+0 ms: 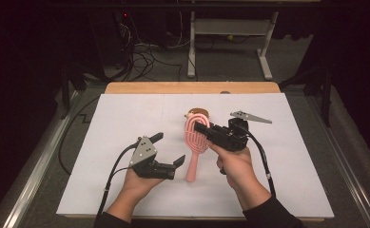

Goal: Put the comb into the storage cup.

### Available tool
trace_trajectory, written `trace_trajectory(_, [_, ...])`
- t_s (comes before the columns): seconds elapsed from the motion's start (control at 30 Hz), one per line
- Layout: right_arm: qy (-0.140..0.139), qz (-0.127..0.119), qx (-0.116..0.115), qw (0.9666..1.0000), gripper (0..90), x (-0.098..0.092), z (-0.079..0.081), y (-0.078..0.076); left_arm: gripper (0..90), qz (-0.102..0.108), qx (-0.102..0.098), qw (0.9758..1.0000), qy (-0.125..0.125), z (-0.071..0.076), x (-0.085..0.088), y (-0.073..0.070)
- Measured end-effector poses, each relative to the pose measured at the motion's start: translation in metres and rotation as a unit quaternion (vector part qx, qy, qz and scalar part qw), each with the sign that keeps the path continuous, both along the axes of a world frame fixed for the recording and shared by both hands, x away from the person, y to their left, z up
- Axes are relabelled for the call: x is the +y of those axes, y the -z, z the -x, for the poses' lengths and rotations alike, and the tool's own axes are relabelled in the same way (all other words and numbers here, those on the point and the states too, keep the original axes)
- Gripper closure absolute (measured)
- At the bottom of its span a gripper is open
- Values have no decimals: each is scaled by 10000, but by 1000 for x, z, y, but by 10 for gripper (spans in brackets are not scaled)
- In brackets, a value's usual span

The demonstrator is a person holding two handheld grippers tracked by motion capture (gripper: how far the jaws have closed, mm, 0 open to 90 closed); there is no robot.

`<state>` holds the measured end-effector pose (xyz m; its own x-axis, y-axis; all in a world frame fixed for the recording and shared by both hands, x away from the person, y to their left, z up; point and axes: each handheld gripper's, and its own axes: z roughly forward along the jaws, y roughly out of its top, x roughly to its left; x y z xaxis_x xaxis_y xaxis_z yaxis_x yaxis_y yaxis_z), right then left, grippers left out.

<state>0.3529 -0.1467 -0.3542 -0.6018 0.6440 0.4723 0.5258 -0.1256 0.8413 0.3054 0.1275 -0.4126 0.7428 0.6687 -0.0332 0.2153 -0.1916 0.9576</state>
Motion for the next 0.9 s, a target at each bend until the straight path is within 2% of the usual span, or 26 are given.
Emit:
trace_trajectory(0.23, [291, 19, -480, 9984, 668, -12, -6, -16, 0, -89, 200, 9993, -287, 0, 29, 14])
trace_trajectory(0.3, [405, 80, -656, 9970, 667, -16, -8, -19, 0, -99, 245, 9989, -380, 1, 38, 18])
trace_trajectory(0.33, [548, 161, -837, 9949, 668, -19, -10, -23, 0, -119, 253, 9987, -420, 2, 43, 20])
trace_trajectory(0.43, [646, 148, -945, 9933, 668, -23, -12, -26, 0, -137, 320, 9977, -584, 3, 60, 25])
trace_trajectory(0.5, [778, 195, -1090, 9908, 668, -26, -15, -29, 0, -136, 371, 9968, -699, 4, 71, 29])
trace_trajectory(0.53, [897, 170, -1207, 9885, 668, -29, -18, -32, 0, -157, 378, 9962, -764, 4, 75, 31])
trace_trajectory(0.57, [897, 170, -1207, 9885, 668, -29, -18, -32, 0, -146, 413, 9958, -809, 5, 80, 33])
trace_trajectory(0.63, [1020, 142, -1324, 9858, 668, -32, -21, -37, 0, -122, 440, 9950, -891, 5, 86, 36])
trace_trajectory(0.9, [1360, 25, -1832, 9736, 668, -32, -33, -58, 0, -92, 446, 9948, -912, 6, 91, 42])
